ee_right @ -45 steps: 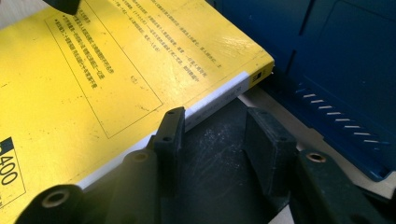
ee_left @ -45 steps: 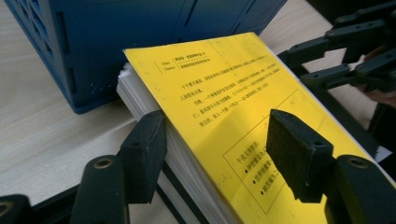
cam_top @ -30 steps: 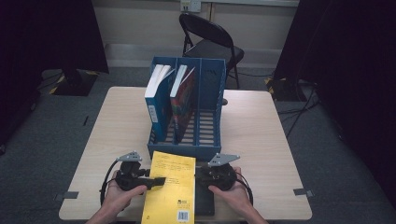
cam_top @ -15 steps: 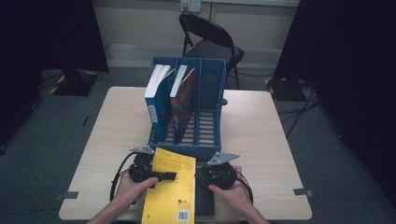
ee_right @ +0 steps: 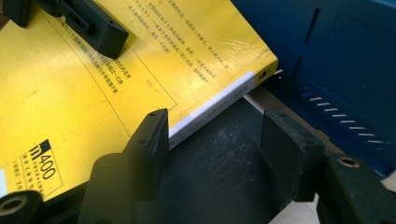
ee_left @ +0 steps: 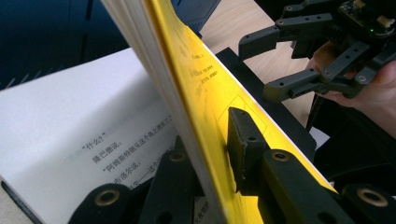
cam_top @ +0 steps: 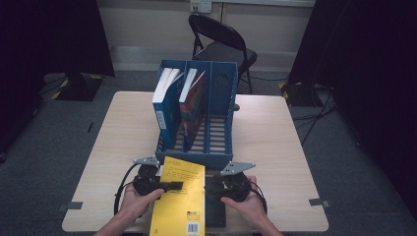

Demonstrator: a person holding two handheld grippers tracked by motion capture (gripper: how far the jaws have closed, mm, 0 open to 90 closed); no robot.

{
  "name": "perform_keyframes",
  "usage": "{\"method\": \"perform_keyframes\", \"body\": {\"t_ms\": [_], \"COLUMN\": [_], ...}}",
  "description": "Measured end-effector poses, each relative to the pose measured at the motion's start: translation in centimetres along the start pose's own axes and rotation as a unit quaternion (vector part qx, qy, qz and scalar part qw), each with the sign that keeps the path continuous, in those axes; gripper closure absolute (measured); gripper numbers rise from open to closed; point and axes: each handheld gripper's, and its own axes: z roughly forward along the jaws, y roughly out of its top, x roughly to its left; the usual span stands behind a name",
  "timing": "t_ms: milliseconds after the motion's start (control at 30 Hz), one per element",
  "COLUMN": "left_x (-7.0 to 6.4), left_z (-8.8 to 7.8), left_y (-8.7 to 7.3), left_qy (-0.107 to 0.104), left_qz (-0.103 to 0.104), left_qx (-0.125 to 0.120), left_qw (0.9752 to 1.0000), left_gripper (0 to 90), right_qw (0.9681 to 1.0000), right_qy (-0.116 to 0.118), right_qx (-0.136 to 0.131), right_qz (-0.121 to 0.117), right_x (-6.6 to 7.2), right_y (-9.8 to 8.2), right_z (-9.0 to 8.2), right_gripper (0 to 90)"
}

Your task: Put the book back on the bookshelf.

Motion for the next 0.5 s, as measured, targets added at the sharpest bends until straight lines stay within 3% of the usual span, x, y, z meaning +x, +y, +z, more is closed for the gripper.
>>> {"method": "perform_keyframes", "body": {"t_ms": [333, 500], "left_x": [-0.7, -1.3], "left_z": [-0.3, -0.6], "left_y": [0.1, 0.0], "left_qy": [0.009, 0.009], "left_qz": [0.004, 0.016], "left_qx": [-0.007, -0.014], "left_qw": [0.9999, 0.9997], "left_gripper": [80.4, 81.2], "right_qw": [0.9996, 0.9991], "right_qy": [0.029, 0.043], "right_qx": [-0.005, -0.001], "right_qz": [-0.002, -0.002], "right_x": [0.5, 0.7], "right_y": [0.2, 0.2], "right_z": [0.1, 0.4], "right_gripper": [34.1, 30.5]}}
